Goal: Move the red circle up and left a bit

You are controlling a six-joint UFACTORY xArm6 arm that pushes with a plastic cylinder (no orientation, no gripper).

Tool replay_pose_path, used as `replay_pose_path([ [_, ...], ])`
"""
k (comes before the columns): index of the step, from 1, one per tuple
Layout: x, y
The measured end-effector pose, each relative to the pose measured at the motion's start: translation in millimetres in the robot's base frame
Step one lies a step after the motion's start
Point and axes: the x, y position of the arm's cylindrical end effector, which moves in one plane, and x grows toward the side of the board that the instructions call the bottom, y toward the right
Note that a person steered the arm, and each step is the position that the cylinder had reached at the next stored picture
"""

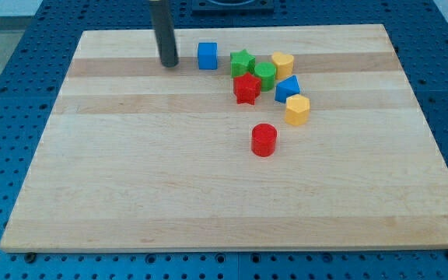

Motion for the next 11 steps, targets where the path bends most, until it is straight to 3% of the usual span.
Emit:
replay_pose_path([
  [1,106.5,5.9],
  [2,235.8,48.2],
  [3,282.7,130.7],
  [4,246.7,185.3],
  [5,207.3,202.4],
  [8,170.5,134.0],
  [9,158.0,161.3],
  [10,183.4,177.2],
  [11,173.7,192.3],
])
